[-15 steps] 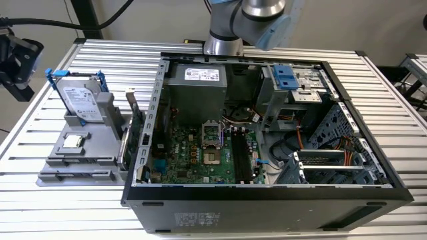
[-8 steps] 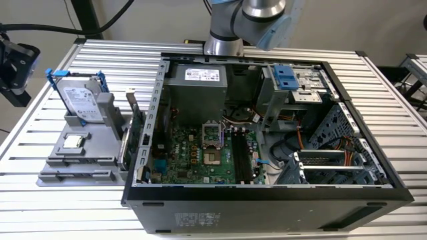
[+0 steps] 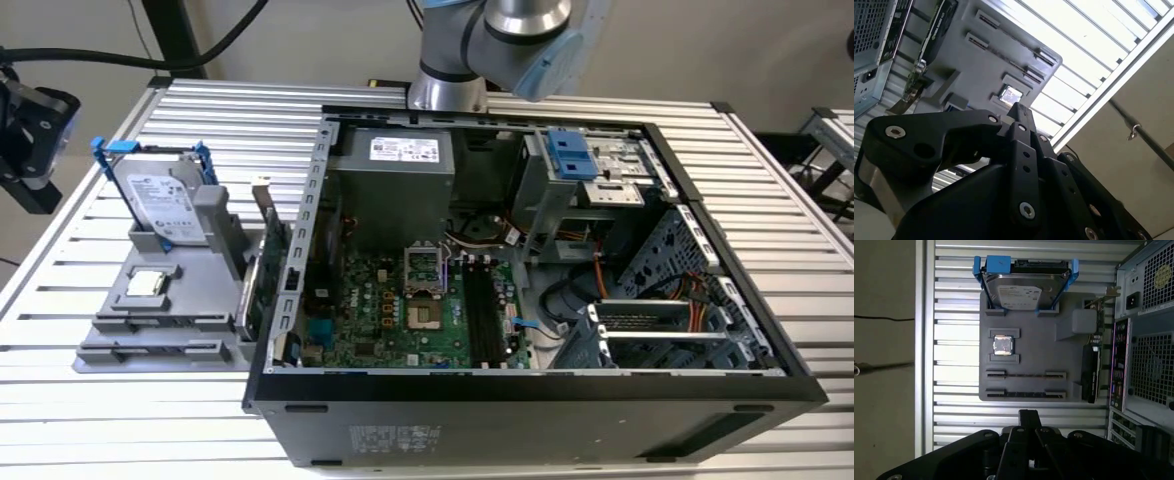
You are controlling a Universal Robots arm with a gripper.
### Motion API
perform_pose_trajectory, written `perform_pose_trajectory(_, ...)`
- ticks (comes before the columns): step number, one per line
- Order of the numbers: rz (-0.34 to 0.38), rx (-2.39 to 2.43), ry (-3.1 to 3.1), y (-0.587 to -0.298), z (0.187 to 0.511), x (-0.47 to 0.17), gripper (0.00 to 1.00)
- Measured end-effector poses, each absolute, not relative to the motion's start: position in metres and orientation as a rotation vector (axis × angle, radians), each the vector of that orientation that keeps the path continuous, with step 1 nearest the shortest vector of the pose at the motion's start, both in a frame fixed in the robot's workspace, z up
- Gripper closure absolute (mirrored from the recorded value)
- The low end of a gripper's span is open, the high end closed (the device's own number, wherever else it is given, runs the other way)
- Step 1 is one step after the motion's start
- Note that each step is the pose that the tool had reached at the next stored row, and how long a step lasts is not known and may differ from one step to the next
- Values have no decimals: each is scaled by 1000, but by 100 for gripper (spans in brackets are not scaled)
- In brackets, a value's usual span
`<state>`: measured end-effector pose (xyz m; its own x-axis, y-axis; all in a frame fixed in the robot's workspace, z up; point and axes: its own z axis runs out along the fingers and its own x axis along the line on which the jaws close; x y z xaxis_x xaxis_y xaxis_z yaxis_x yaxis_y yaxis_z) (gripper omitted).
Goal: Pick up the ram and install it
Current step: 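Pick up the ram and move it above insertion slot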
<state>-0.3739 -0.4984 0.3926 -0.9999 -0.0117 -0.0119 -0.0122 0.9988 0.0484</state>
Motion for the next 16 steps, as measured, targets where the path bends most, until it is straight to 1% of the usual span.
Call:
perform_pose_trajectory(9,76,-28,3129,-498,393,-374,100)
perform_pose_trajectory(16,77,-173,3127,-498,393,-374,100)
